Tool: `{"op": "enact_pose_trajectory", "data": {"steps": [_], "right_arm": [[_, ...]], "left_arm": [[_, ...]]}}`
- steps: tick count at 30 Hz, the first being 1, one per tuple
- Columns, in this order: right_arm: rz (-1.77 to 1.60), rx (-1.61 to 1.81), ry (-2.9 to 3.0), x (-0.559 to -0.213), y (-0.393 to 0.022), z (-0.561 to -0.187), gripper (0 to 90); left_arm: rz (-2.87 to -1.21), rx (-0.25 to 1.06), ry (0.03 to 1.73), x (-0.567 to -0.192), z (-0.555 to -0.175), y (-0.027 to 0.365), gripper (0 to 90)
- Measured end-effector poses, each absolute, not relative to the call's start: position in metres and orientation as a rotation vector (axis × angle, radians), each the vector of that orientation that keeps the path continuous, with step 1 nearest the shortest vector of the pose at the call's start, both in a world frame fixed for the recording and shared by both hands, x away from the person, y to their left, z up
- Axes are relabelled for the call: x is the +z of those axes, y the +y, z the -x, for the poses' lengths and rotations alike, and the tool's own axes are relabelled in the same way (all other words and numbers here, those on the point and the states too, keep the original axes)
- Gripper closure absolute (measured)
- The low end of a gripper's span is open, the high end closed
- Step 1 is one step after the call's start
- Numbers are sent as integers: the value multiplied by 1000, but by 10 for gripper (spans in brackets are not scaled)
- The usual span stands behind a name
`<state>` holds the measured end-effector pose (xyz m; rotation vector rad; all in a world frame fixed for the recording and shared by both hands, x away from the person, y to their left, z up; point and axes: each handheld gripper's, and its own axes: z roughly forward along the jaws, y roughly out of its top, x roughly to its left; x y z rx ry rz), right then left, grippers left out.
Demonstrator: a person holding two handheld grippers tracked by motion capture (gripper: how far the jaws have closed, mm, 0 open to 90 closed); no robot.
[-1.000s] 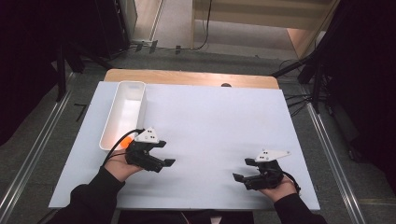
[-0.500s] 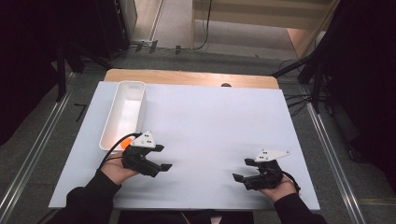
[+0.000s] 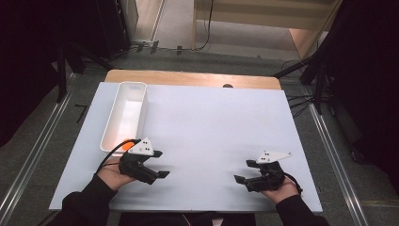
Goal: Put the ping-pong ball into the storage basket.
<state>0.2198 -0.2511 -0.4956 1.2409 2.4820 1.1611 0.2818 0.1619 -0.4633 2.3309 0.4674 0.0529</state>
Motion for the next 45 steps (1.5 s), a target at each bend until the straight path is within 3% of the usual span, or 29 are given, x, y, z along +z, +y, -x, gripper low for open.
{"op": "enact_pose_trajectory", "data": {"steps": [45], "right_arm": [[-1234, 1159, 2491, -495, -248, -218, 190]], "left_arm": [[-2378, 4, 478, -475, -274, 183, 240]]}}
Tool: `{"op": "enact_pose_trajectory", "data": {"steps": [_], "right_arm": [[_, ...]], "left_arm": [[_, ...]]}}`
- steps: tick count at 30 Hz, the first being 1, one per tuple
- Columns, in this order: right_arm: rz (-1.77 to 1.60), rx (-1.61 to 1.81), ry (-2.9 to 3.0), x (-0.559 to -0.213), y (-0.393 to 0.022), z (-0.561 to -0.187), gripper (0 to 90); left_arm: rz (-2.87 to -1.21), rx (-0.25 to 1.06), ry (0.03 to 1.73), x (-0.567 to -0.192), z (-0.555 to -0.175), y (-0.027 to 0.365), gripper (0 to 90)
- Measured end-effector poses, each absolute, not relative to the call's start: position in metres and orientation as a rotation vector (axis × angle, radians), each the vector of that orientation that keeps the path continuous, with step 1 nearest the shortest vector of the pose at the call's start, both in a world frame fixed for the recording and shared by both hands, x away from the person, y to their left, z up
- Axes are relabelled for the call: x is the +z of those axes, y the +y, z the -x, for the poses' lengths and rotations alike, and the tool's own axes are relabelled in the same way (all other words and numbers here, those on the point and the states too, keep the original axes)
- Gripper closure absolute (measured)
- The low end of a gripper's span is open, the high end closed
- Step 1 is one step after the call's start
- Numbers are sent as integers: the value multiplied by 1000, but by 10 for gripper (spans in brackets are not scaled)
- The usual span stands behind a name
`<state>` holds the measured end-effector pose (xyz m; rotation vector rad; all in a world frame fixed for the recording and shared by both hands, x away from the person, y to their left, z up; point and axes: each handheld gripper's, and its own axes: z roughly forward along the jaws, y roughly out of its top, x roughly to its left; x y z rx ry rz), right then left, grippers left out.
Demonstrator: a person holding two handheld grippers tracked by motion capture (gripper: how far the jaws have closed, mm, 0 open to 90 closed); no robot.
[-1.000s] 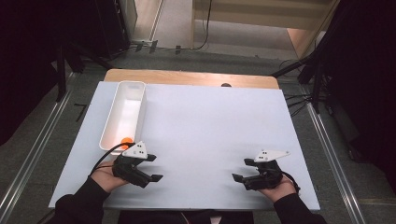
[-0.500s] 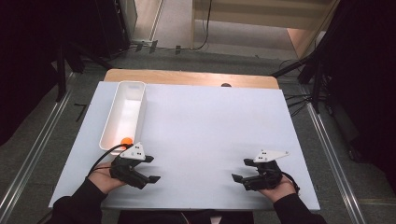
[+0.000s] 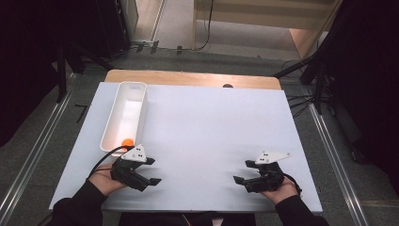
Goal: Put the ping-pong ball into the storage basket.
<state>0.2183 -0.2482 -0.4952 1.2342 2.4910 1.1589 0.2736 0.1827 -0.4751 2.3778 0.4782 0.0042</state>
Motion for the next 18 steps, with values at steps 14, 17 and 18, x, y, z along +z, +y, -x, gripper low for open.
{"op": "enact_pose_trajectory", "data": {"steps": [14, 17, 18], "right_arm": [[-1233, 1157, 2492, -495, -248, -218, 190], [-1231, 1160, 2492, -495, -249, -218, 190], [-1229, 1160, 2493, -496, -249, -219, 190]], "left_arm": [[-2383, -5, 474, -476, -273, 182, 239], [-2384, -6, 474, -476, -273, 182, 240], [-2385, -7, 473, -476, -273, 182, 240]]}}
